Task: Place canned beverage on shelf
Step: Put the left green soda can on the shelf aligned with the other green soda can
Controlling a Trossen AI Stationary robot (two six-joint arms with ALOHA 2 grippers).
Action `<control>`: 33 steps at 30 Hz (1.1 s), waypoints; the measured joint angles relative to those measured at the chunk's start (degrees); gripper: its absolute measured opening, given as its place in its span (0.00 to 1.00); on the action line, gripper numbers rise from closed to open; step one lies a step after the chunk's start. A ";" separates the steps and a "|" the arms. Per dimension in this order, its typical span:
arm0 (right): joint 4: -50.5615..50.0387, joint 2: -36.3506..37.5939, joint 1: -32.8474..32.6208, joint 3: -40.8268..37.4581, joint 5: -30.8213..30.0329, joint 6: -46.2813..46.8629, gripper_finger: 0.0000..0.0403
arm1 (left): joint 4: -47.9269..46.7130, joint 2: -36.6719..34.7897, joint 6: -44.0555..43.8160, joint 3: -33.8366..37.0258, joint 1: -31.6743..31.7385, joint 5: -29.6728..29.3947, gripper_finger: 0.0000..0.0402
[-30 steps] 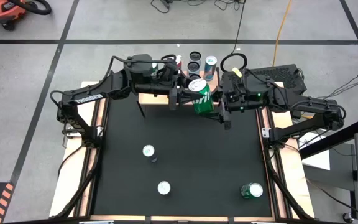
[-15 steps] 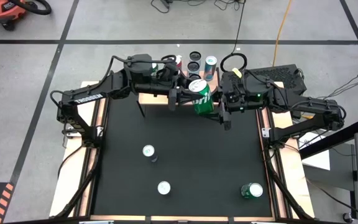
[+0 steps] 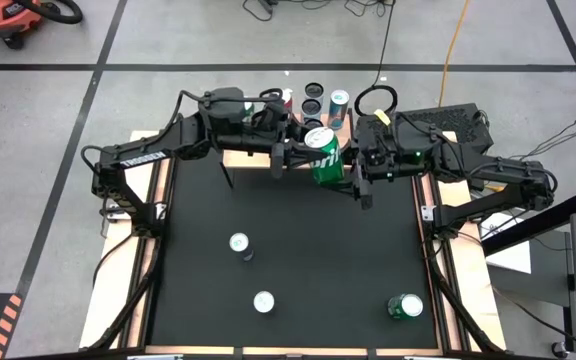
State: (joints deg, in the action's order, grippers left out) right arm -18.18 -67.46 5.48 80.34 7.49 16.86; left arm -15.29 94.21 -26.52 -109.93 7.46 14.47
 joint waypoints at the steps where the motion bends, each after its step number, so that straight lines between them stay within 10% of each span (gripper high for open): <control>1: -0.02 0.00 0.00 0.00 0.01 -0.03 0.71 | -0.02 0.00 0.00 0.00 -0.13 -0.17 0.75; 33: -0.17 0.00 0.02 -0.02 0.00 0.07 0.70 | -0.88 0.20 0.32 0.00 -0.83 -2.57 0.95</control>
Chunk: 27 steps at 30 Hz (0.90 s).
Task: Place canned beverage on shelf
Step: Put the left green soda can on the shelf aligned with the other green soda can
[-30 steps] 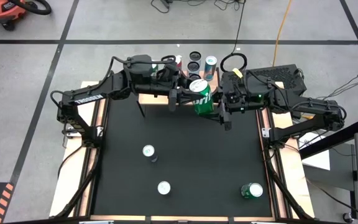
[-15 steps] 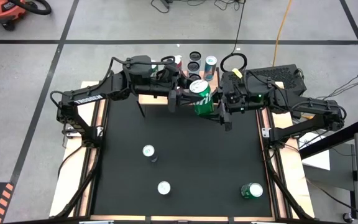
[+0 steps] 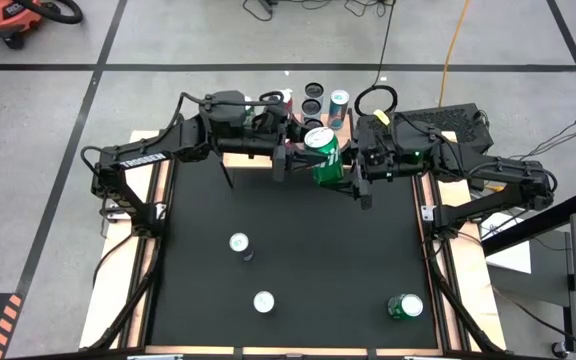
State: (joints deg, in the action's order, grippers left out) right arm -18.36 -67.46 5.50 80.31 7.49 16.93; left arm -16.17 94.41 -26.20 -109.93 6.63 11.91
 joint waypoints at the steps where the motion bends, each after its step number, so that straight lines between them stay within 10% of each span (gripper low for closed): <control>1: -0.06 -0.02 0.00 0.00 0.02 0.00 0.70 | -0.53 0.00 0.00 -0.01 0.00 -0.04 0.95; 27: 0.10 -0.02 0.09 -0.02 2.08 2.02 0.75 | -1.64 -0.51 2.23 -0.01 0.07 -1.39 0.75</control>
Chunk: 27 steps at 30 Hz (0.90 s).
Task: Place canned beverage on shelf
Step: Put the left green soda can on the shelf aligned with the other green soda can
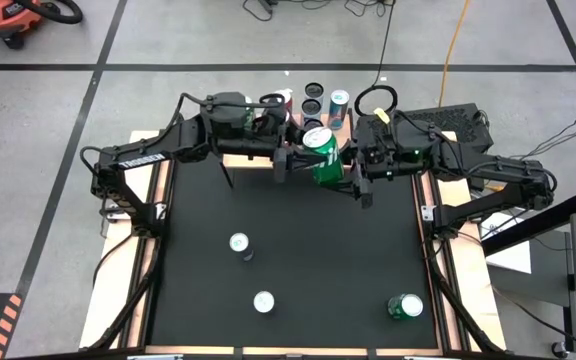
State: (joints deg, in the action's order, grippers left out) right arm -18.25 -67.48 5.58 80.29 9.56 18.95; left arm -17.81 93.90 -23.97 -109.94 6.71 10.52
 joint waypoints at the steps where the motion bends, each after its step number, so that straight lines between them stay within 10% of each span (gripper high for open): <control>1: -0.13 0.06 0.02 0.00 0.52 1.05 0.77 | -0.17 -0.20 0.48 0.02 0.08 0.32 0.75; 27: -5.15 8.13 0.08 0.09 9.56 9.08 0.91 | -13.53 -12.46 13.97 0.03 9.67 12.22 0.75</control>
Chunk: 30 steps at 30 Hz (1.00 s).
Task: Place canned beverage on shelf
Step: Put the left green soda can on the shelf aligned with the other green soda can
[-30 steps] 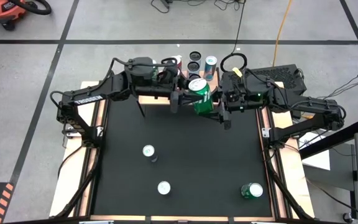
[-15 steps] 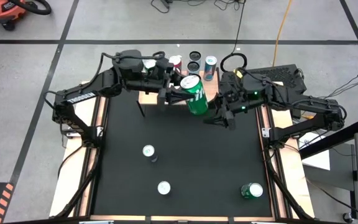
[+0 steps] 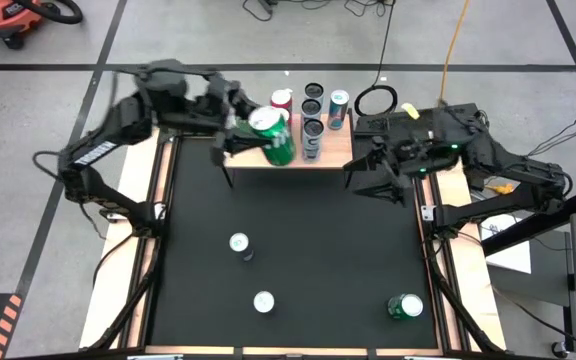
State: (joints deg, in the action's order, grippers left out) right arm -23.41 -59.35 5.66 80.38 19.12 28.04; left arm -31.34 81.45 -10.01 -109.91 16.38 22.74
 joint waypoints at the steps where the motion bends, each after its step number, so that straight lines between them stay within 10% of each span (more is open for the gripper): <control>1: 0.77 0.54 -0.54 0.00 -0.76 0.20 0.91 | -0.83 -0.81 0.85 0.00 0.62 0.00 0.75; 20: 8.22 -0.23 -12.33 -0.08 -26.67 0.61 0.91 | -23.80 -10.46 8.88 0.75 8.79 5.24 0.75; 30: 8.31 -2.56 -15.18 -0.07 -31.13 -0.03 0.91 | -21.21 -16.97 9.35 14.97 8.79 4.17 0.75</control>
State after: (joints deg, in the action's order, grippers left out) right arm -15.10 -61.91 -9.52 80.31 -12.01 28.01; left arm -52.54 64.47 -0.65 -94.94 25.17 26.92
